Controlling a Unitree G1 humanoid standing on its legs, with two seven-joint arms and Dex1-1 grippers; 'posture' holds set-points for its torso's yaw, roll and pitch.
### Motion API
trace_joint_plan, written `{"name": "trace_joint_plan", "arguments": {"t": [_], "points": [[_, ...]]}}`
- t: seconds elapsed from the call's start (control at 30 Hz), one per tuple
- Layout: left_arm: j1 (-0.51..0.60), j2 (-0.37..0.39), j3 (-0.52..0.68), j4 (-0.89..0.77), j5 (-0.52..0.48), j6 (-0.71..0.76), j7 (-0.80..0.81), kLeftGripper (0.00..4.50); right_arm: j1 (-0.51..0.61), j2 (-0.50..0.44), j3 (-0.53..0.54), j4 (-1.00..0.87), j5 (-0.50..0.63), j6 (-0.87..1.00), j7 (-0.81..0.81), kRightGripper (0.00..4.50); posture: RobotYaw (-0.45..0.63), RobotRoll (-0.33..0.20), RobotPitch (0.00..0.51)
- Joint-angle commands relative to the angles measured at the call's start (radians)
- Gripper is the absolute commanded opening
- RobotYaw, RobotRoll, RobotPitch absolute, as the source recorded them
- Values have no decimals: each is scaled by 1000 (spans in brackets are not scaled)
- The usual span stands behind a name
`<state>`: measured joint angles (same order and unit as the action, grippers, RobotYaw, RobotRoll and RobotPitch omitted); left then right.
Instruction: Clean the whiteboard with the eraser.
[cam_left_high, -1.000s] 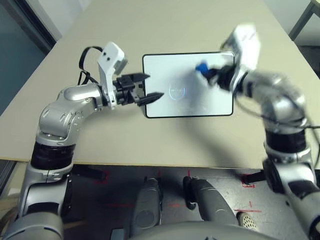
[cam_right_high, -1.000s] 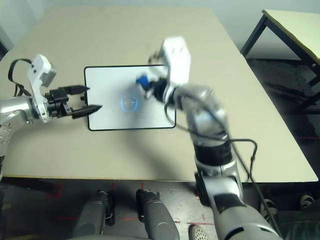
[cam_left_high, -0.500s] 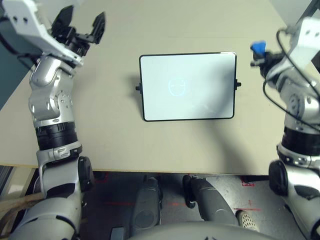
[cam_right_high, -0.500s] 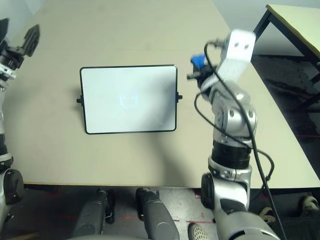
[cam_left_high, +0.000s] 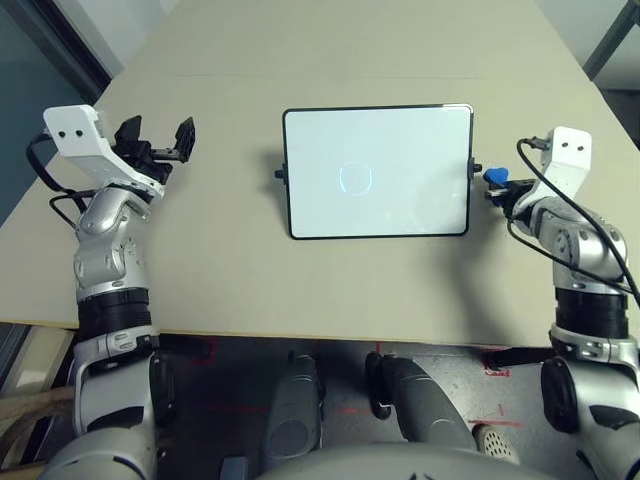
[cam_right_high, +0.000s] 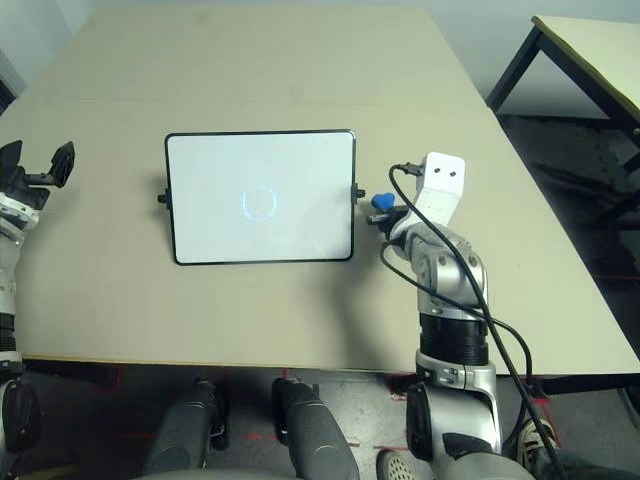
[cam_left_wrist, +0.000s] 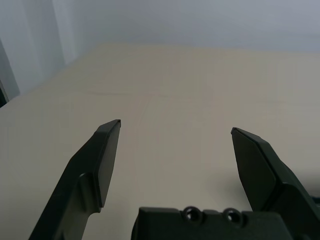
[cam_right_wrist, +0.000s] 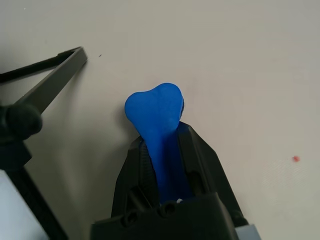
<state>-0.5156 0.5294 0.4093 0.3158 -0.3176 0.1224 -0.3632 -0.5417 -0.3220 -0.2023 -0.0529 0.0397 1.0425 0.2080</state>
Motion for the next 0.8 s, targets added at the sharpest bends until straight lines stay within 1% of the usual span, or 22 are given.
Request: {"name": "trace_joint_plan", "arguments": {"t": [0.03,0.1,0.2,0.27,0.4,0.5,0.6,0.67,0.8], "points": [[-13,-4,-15,17,-6,19,-3,4500,-1,0,-38,11,24,19,-18,2052,31,0,144],[-30,-6,-21,23,-5,21,-3,4500,-12,-3,-65,-4,40,23,-22,2816,18,0,148],[-59,-10,-26,44,-3,15,0,4500,-30,-26,-100,-22,55,16,-29,3782,-2,0,152],[-84,-9,-21,74,-2,-10,3,4500,-55,-31,-143,-38,64,-44,-53,4436,-16,0,153],[-120,-5,-9,135,14,-73,33,4500,-81,-50,-204,3,69,-209,-90,4476,-27,0,154],[-133,20,-1,208,43,-159,62,4500,-52,-90,-206,106,50,-415,-83,4476,-24,0,150],[-111,45,25,299,68,-257,110,4500,3,-120,-205,321,41,-716,-52,4476,-11,0,137],[-97,50,33,341,76,-298,129,4500,13,-135,-205,456,41,-866,-45,4476,-7,0,133],[-69,46,45,398,68,-339,141,4500,6,-156,-206,693,43,-1053,-53,4476,6,0,122]]}}
